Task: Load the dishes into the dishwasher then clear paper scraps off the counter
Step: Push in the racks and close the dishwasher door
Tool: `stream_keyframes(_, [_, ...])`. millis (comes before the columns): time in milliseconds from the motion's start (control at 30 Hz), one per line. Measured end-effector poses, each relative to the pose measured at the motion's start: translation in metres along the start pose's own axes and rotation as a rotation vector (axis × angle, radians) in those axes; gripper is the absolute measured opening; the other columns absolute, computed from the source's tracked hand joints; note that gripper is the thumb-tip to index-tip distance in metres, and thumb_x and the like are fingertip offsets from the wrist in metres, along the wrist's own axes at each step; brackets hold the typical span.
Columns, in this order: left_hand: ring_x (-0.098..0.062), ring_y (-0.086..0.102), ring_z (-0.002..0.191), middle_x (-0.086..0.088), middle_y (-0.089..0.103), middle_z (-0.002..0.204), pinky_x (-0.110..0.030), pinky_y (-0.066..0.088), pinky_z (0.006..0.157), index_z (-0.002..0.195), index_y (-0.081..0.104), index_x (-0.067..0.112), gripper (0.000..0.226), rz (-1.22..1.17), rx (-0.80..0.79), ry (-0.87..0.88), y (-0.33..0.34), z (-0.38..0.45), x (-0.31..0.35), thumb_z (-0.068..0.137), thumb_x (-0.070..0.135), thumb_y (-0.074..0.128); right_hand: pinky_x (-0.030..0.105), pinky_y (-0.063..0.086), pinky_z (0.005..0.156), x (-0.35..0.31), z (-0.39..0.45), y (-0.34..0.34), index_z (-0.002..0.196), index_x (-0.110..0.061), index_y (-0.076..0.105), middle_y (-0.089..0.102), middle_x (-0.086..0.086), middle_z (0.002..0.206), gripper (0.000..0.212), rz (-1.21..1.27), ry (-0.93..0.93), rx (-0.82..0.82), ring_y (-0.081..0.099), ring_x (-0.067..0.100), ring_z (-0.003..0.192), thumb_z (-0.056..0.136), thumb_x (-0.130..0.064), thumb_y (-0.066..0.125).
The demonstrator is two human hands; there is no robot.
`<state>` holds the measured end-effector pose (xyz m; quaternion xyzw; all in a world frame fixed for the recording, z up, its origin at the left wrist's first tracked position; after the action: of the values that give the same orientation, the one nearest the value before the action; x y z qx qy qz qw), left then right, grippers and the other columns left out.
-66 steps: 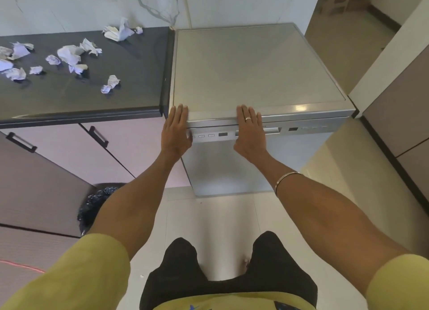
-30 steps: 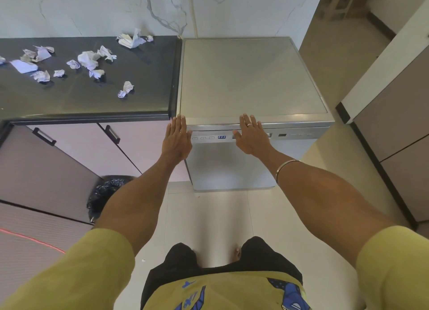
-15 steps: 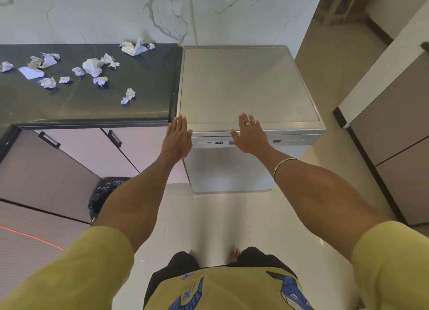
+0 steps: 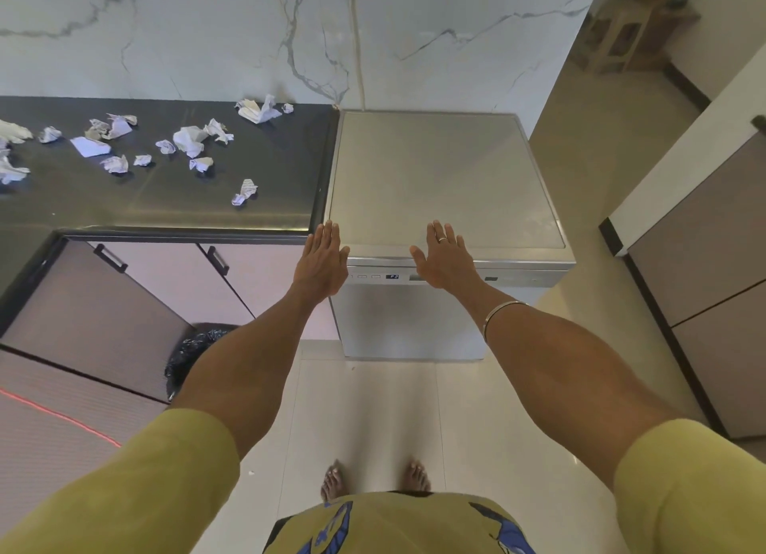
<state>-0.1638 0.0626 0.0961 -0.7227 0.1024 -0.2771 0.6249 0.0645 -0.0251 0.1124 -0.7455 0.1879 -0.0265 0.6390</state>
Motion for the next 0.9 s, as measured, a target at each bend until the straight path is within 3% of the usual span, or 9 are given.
stream_keyframes(467, [-0.025, -0.007, 0.152, -0.012, -0.004, 0.165, -0.04, -0.001, 0.124, 0.156, 0.0, 0.004, 0.059, -0.058, 0.059, -0.138, -0.004, -0.025, -0.013, 0.108, 0.034, 0.015, 0.046, 0.007, 0.122, -0.032, 0.023, -0.001, 0.156, -0.005, 0.01, 0.007, 0.011, 0.164, 0.07, -0.03, -0.137, -0.054, 0.003, 0.029, 0.151, 0.103, -0.05, 0.021])
stream_keyframes(767, [-0.024, -0.008, 0.152, -0.011, -0.007, 0.165, -0.04, -0.001, 0.124, 0.156, -0.002, 0.004, 0.06, -0.086, 0.078, -0.296, -0.024, -0.048, -0.09, 0.107, 0.036, 0.014, 0.046, 0.005, 0.122, -0.113, 0.054, 0.011, 0.156, -0.006, 0.005, 0.002, 0.01, 0.165, 0.072, -0.041, -0.262, -0.099, 0.0, 0.03, 0.152, 0.103, -0.053, 0.019])
stream_keyframes(900, [-0.024, -0.008, 0.152, -0.011, -0.007, 0.165, -0.039, -0.002, 0.124, 0.156, -0.002, 0.004, 0.06, -0.075, 0.109, -0.378, -0.043, -0.051, -0.136, 0.107, 0.035, 0.014, 0.049, 0.01, 0.121, -0.165, 0.074, 0.016, 0.156, -0.005, 0.012, 0.009, 0.012, 0.164, 0.071, -0.041, -0.333, -0.071, 0.007, 0.032, 0.151, 0.103, -0.051, 0.021])
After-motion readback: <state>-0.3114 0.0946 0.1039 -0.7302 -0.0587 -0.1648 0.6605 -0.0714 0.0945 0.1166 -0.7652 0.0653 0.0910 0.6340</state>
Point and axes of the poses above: each hand's wrist, its own z-axis towards the middle knuckle, its own y-axis out of the palm, x = y × z, the point moved 3 cm from there along z, towards the middle knuckle
